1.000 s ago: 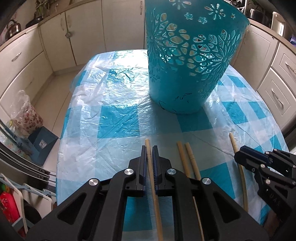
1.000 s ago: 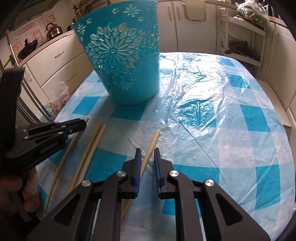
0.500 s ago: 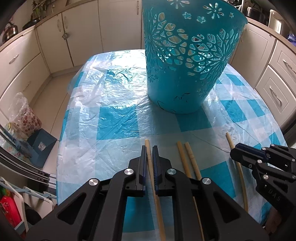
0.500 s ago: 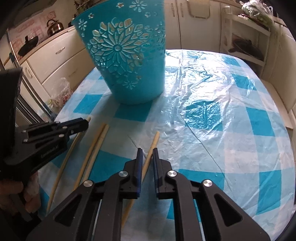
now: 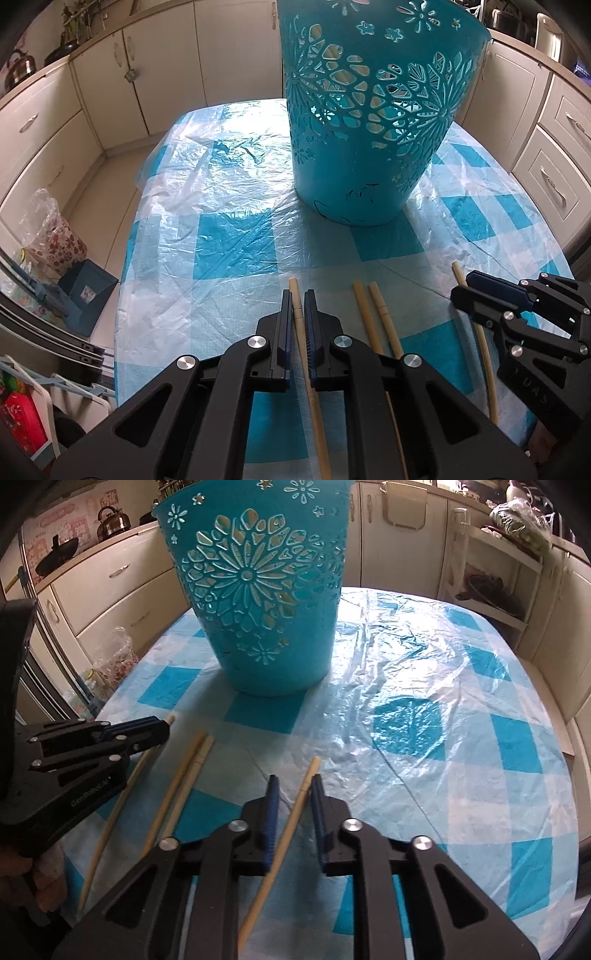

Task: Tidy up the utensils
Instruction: 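Lift the chopstick over the teal basket and open the left gripper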

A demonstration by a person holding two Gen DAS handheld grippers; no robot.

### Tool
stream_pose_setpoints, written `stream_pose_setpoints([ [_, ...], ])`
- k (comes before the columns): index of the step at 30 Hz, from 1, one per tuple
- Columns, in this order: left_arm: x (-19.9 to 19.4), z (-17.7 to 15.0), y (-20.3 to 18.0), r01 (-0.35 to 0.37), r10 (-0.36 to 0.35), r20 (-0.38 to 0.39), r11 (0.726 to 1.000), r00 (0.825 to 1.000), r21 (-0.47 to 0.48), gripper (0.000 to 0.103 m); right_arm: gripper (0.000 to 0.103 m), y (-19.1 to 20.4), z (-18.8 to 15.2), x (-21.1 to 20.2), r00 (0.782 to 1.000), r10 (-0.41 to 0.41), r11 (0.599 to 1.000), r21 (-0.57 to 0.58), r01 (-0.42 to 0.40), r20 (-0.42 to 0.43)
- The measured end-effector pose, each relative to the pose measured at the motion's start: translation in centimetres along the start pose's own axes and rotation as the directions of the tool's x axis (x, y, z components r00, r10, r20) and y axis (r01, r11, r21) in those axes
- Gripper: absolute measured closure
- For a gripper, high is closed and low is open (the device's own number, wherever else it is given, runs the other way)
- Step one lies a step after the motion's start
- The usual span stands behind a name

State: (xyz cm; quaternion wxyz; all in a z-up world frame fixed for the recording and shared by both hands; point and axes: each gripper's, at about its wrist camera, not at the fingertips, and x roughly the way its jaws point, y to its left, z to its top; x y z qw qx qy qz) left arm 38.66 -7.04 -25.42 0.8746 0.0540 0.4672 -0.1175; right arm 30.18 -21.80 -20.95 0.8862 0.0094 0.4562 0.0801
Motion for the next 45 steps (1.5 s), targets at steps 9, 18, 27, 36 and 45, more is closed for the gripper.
stream_pose_setpoints([
  [9, 0.0, 0.2, -0.3, -0.022, 0.022, -0.007, 1.000, 1.000, 0.011, 0.093, 0.092, 0.3, -0.2, 0.0, 1.000, -0.022, 0.999, -0.049, 0.022, -0.006],
  [18, 0.0, 0.2, -0.5, -0.023, 0.023, -0.004, 0.999, 1.000, 0.029, 0.098, 0.092, 0.2, -0.2, 0.1, 1.000, -0.012, 0.998, -0.057, 0.012, -0.001],
  [27, -3.6, 1.3, 1.5, 0.120, -0.116, 0.067, 0.990, 0.991, -0.068, 0.098, 0.092, 0.3, -0.4, 0.0, 1.000, -0.010, 0.998, -0.060, 0.011, 0.012],
  [36, -13.0, 8.1, 2.1, 0.298, -0.266, 0.301, 0.952, 0.916, -0.068, 0.098, 0.092, 0.0, -0.5, -0.1, 1.000, 0.006, 0.999, -0.049, -0.005, 0.020],
  [45, -16.3, 15.3, 2.8, 0.333, -0.189, 0.556, 0.928, 0.809, -0.169, 0.098, 0.092, 0.1, -0.5, -0.1, 1.000, 0.005, 0.999, -0.053, -0.003, 0.023],
])
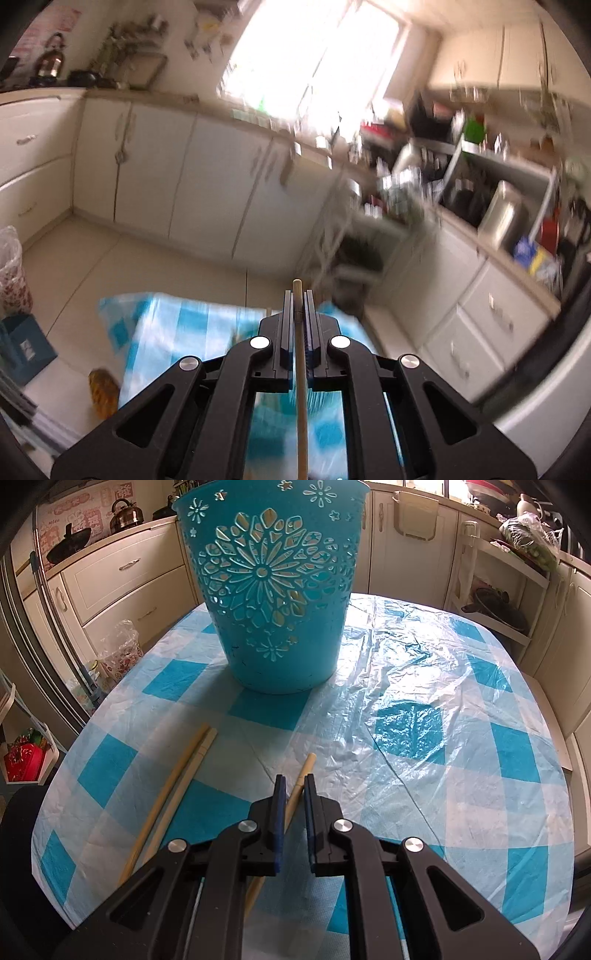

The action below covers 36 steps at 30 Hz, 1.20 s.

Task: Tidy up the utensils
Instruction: 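Lift the chopstick over the teal basket and open the left gripper, then close the right gripper on a bamboo chopstick from the pile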

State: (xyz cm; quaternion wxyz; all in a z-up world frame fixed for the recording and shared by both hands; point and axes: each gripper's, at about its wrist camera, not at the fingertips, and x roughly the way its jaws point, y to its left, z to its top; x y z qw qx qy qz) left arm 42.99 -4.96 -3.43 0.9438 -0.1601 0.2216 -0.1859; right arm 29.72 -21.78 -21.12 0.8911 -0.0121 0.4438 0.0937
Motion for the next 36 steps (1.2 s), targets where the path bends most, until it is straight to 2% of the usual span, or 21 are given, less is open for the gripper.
stream_pose_setpoints([
  [3, 0.9, 1.3, -0.6, -0.046, 0.050, 0.122, 0.998, 0.991, -0.031, 0.098, 0.092, 0.0, 0.0, 0.0, 1.000, -0.001, 1.000, -0.001, 0.001, 0.000],
  [6, 2.1, 1.8, -0.9, -0.128, 0.142, 0.238, 0.989, 0.961, -0.072, 0.098, 0.092, 0.0, 0.0, 0.0, 1.000, 0.005, 1.000, -0.003, -0.005, -0.001],
  [9, 3.7, 1.4, -1.0, -0.165, 0.182, 0.270, 0.983, 0.945, -0.087, 0.098, 0.092, 0.1, 0.1, 0.1, 1.000, 0.012, 1.000, -0.004, -0.012, -0.002],
  [12, 5.3, 0.4, -1.3, -0.195, 0.210, 0.268, 0.977, 0.940, -0.082, 0.098, 0.092, 0.2, 0.1, 0.1, 1.000, 0.018, 1.000, -0.008, -0.018, -0.003],
  [16, 6.8, -1.2, -2.1, -0.221, 0.225, 0.248, 0.974, 0.942, -0.043, 0.098, 0.091, 0.3, 0.2, 0.2, 1.000, 0.024, 1.000, -0.014, -0.024, -0.006],
  [20, 7.4, -2.9, -2.5, -0.234, 0.225, 0.213, 0.972, 0.951, 0.019, 0.098, 0.091, 0.4, 0.2, 0.2, 1.000, 0.025, 0.999, -0.020, -0.025, -0.007],
  [25, 6.9, -4.9, -1.9, -0.246, 0.234, 0.130, 0.966, 0.963, 0.082, 0.097, 0.091, 0.4, 0.2, 0.2, 1.000, 0.023, 0.999, -0.022, -0.023, -0.006],
  [27, 5.7, -5.5, -1.4, -0.265, 0.252, 0.124, 0.959, 0.960, 0.102, 0.089, 0.091, 0.5, 0.2, 0.2, 1.000, 0.021, 0.999, -0.024, -0.021, -0.005],
  [28, 5.1, -5.8, -1.1, -0.277, 0.264, 0.127, 0.955, 0.956, 0.102, 0.074, 0.091, 0.5, 0.2, 0.2, 1.000, 0.019, 0.999, -0.025, -0.019, -0.005],
  [29, 4.1, -6.1, -0.7, -0.297, 0.282, 0.136, 0.950, 0.950, 0.101, 0.053, 0.091, 0.6, 0.2, 0.2, 1.000, 0.018, 0.999, -0.026, -0.018, -0.005],
  [30, 2.9, -6.5, -0.3, -0.328, 0.311, 0.157, 0.940, 0.937, 0.094, 0.035, 0.091, 0.6, 0.2, 0.2, 1.000, 0.018, 0.999, -0.026, -0.018, -0.004],
  [32, 0.8, -7.4, 0.7, -0.380, 0.361, 0.183, 0.922, 0.915, 0.081, 0.021, 0.091, 0.5, 0.2, 0.2, 1.000, 0.019, 1.000, -0.024, -0.020, -0.004],
  [34, -0.9, -8.9, 2.0, -0.413, 0.395, 0.170, 0.907, 0.903, 0.080, 0.016, 0.089, 0.5, 0.1, 0.1, 1.000, 0.025, 0.999, -0.022, -0.025, -0.004],
  [36, -2.0, -11.2, 3.5, -0.434, 0.424, 0.120, 0.898, 0.898, 0.078, 0.011, 0.081, 0.7, 0.1, 0.1, 0.999, 0.042, 0.999, -0.032, -0.042, -0.004],
])
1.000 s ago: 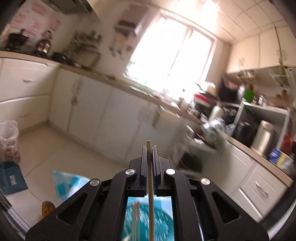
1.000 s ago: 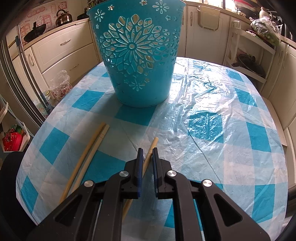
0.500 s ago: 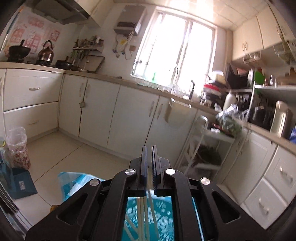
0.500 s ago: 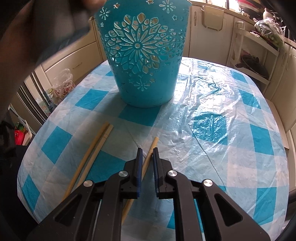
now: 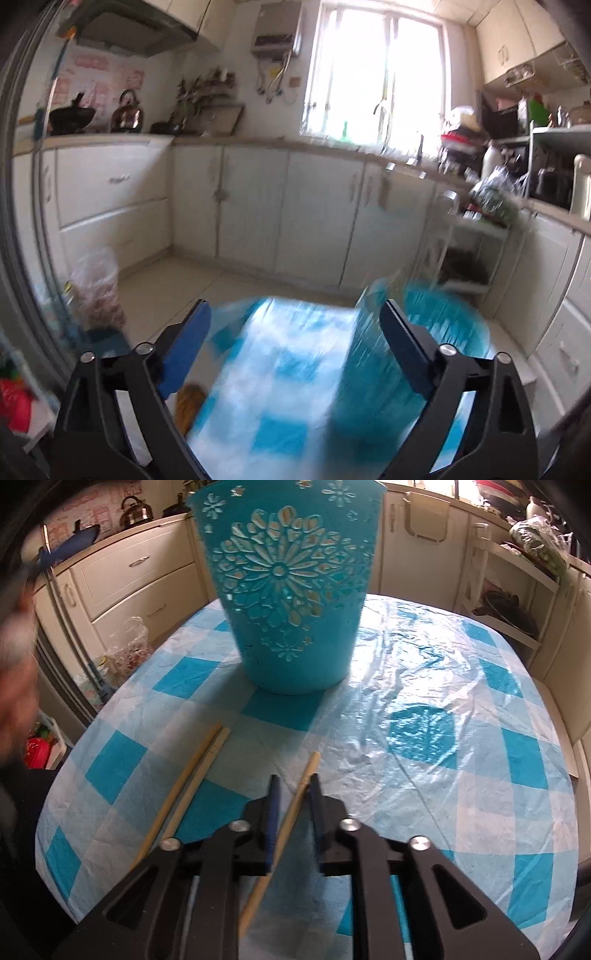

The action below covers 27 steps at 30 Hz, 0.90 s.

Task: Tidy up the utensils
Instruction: 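Close the right gripper on a bamboo chopstick from the pile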

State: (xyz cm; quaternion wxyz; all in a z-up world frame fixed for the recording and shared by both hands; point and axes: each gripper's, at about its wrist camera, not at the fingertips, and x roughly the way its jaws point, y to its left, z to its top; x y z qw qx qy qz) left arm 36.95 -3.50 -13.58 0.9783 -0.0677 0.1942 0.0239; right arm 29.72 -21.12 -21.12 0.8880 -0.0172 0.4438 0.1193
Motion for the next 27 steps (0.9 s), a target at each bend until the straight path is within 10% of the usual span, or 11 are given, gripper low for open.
stream_pose_setpoints([
  [4, 1.2, -4.0, 2.5, -0.006, 0.002, -0.153, 1.000, 0.988, -0.024, 0.010, 0.071, 0.4, -0.2, -0.2, 0.999, -0.035, 0.999, -0.009, 0.035, 0.007],
  [13, 5.6, -8.7, 1.3, 0.091, -0.078, -0.423, 0.996, 0.903, 0.011, 0.008, 0.071, -0.5, 0.0, -0.1, 0.996, -0.088, 0.995, 0.053, 0.087, 0.004],
  [27, 7.4, -9.6, 1.5, 0.108, -0.098, -0.517, 0.994, 0.850, -0.012, 0.008, 0.091, -0.9, -0.1, -0.2, 0.999, -0.041, 0.996, 0.078, 0.041, -0.001],
])
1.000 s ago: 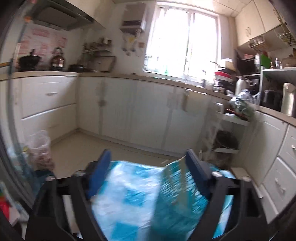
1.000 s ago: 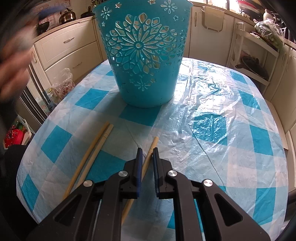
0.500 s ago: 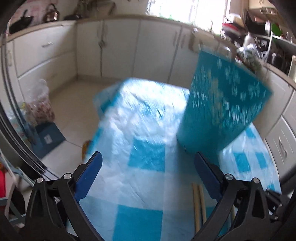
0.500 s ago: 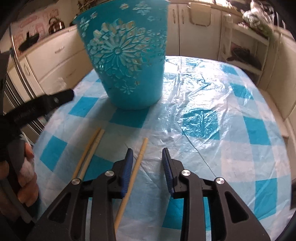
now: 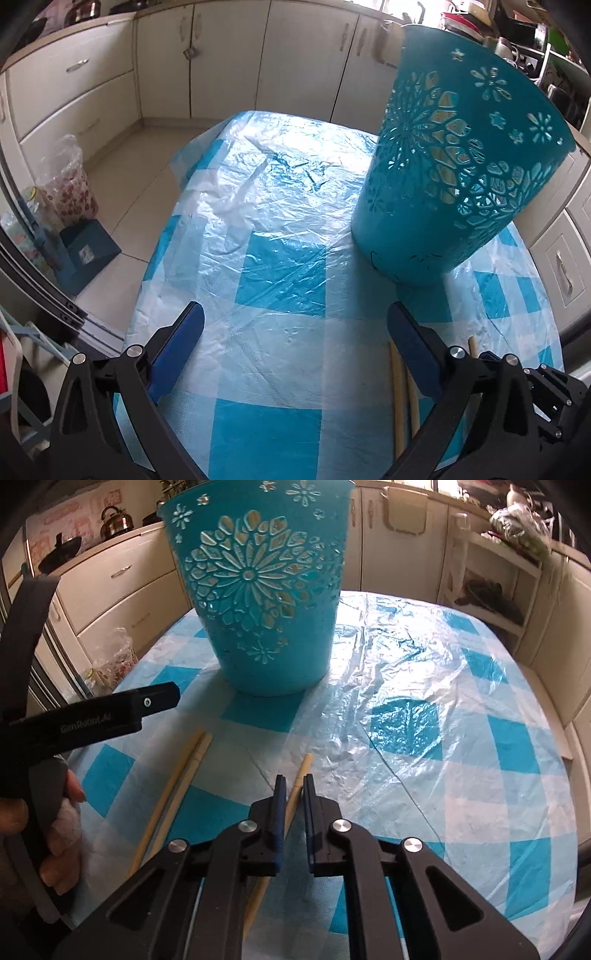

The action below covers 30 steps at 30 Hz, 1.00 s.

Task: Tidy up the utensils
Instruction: 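Close the right gripper on a bamboo chopstick from the pile, then lift the chopstick with the right gripper over the teal basket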

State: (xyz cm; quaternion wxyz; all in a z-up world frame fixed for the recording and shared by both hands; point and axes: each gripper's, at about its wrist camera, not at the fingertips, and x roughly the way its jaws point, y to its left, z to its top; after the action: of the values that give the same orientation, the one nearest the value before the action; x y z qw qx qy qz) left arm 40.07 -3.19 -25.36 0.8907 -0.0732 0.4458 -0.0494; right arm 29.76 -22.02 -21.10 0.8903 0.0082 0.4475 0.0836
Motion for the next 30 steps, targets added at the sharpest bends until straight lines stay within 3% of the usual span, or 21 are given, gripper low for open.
stream_pose_setpoints([
  [4, 0.2, 0.2, 0.3, -0.001, 0.001, -0.004, 1.000, 1.000, -0.007, 0.008, 0.090, 0.8, 0.0, 0.0, 0.999, -0.036, 0.999, -0.029, 0.036, -0.008],
  [10, 0.2, 0.2, 0.1, -0.005, 0.005, -0.004, 1.000, 1.000, 0.003, 0.008, 0.096, -0.3, -0.1, -0.3, 1.000, 0.019, 0.999, 0.052, -0.018, -0.019],
  [15, 0.2, 0.2, 0.0, -0.007, 0.007, -0.006, 1.000, 1.000, 0.006, 0.008, 0.096, 0.6, 0.1, -0.2, 0.999, -0.021, 1.000, -0.018, 0.021, -0.026],
  [22, 0.2, 0.1, -0.2, -0.013, 0.013, -0.006, 1.000, 1.000, 0.008, 0.008, 0.097, -1.1, 0.3, -0.7, 0.996, 0.083, 0.992, 0.101, -0.081, -0.014],
  [30, 0.3, 0.1, -0.5, -0.024, 0.024, -0.009, 1.000, 1.000, 0.016, 0.008, 0.096, -0.9, 0.3, -0.4, 0.997, 0.058, 0.997, 0.060, -0.055, -0.051],
])
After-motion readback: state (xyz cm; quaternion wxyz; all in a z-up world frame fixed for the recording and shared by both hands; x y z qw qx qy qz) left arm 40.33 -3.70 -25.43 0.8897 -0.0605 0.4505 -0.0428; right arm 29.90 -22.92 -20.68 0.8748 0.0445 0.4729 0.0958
